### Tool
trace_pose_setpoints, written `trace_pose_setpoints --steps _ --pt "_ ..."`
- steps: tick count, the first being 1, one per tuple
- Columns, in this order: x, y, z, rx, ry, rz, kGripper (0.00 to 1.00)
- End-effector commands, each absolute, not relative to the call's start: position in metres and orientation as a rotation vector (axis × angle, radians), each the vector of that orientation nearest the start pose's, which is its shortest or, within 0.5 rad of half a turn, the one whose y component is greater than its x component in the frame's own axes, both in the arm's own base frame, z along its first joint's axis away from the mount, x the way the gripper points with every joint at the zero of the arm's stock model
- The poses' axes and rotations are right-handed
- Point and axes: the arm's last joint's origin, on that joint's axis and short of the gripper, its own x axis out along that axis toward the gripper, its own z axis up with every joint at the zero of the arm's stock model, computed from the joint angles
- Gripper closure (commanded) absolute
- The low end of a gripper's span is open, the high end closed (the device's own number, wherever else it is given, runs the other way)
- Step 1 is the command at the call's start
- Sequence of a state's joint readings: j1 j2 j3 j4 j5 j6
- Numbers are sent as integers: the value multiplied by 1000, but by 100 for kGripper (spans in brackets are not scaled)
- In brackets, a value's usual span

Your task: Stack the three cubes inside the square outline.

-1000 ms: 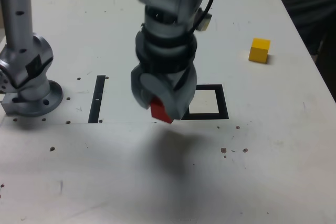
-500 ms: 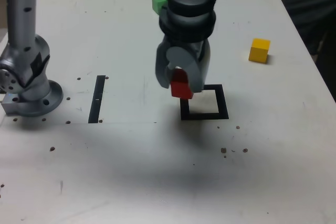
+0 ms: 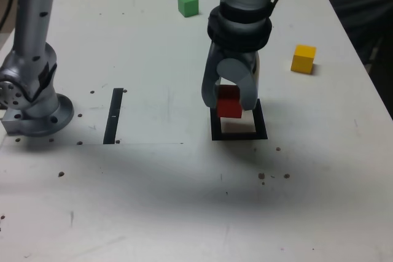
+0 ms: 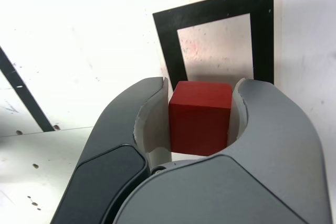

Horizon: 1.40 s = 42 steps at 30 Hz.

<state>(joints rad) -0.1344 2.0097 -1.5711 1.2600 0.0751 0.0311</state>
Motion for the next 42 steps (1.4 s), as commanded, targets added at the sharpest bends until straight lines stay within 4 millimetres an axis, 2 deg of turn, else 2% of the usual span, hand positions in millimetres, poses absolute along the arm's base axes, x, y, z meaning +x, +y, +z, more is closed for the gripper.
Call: trace_pose_setpoints --steps 1,11,24,26,30,32,34,42 --pt "356 -40 257 189 1699 -62 63" --pt "365 -26 244 159 1725 -40 63" --pt "373 -26 230 146 1724 -51 62" --pt "374 -25 227 145 1723 -53 52" --pt "375 -22 224 144 1723 -60 18" --pt "374 -21 222 141 1725 -61 6" --pt "373 -19 222 137 1728 -59 2" --pt "361 -16 233 145 1715 -46 1"
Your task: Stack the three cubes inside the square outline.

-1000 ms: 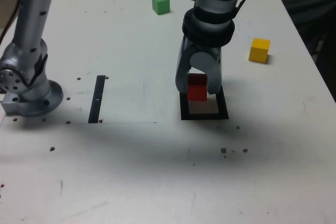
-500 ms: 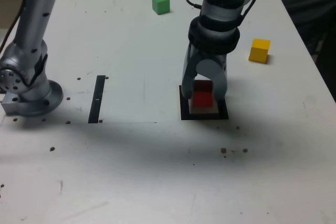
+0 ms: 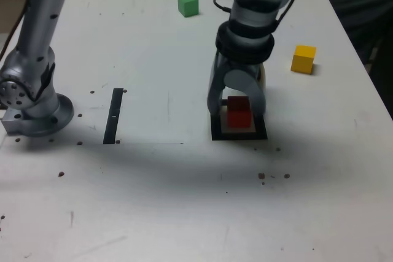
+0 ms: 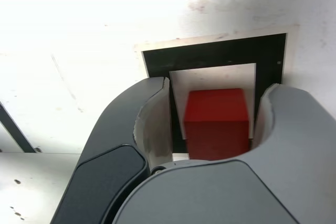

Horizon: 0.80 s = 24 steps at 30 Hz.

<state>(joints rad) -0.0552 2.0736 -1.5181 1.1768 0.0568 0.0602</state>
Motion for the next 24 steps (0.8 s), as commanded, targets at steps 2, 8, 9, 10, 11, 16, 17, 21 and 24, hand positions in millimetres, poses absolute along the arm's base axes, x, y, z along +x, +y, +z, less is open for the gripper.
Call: trace_pose_setpoints --steps 2,8,9,10,11,16,17,21,24 --pt "356 -15 238 155 1707 -37 1" --pt "345 -10 251 179 1688 -13 1" --pt "344 -8 252 181 1687 -12 1" --pt "343 -6 253 181 1687 -12 1" --pt "342 -4 254 181 1687 -13 1" --pt "338 11 261 174 1685 -12 1" --pt "337 14 263 172 1685 -11 1" --pt "334 26 269 172 1684 -4 1" --pt "335 32 273 188 1677 -4 1"
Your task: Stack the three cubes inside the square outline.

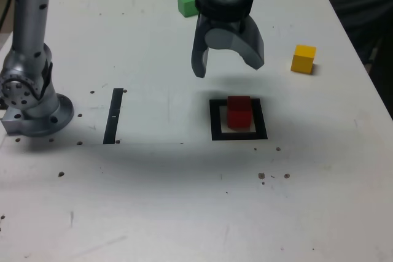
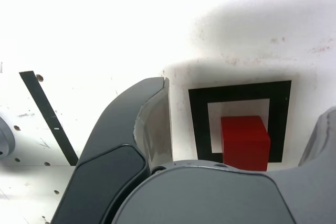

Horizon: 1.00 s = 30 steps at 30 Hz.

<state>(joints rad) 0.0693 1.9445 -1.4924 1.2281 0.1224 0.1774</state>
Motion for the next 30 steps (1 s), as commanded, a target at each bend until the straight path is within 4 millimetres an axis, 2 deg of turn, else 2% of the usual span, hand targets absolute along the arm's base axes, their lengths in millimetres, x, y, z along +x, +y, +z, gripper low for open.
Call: trace_pose_setpoints --steps 1,9,16,30 --pt "337 34 274 198 1671 -7 1" --pt "357 43 286 298 1651 -68 0" --pt "386 56 288 364 1658 -144 0" --pt "439 85 271 433 1649 -217 0"
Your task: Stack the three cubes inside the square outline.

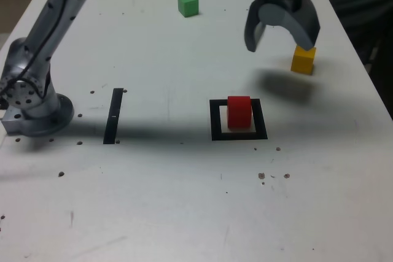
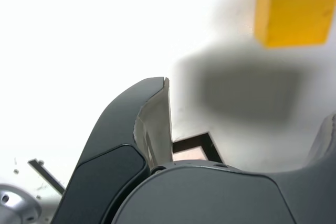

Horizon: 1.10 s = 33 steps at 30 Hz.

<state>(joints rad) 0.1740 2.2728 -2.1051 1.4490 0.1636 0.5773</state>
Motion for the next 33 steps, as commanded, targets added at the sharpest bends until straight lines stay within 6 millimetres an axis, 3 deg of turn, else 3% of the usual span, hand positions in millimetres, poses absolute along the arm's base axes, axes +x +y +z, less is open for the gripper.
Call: trace_pose_setpoints --steps 1,23,33 --pt "442 87 270 435 1646 -218 0" --pt "490 111 229 416 1638 -230 2" --pt "501 120 214 423 1640 -237 15"
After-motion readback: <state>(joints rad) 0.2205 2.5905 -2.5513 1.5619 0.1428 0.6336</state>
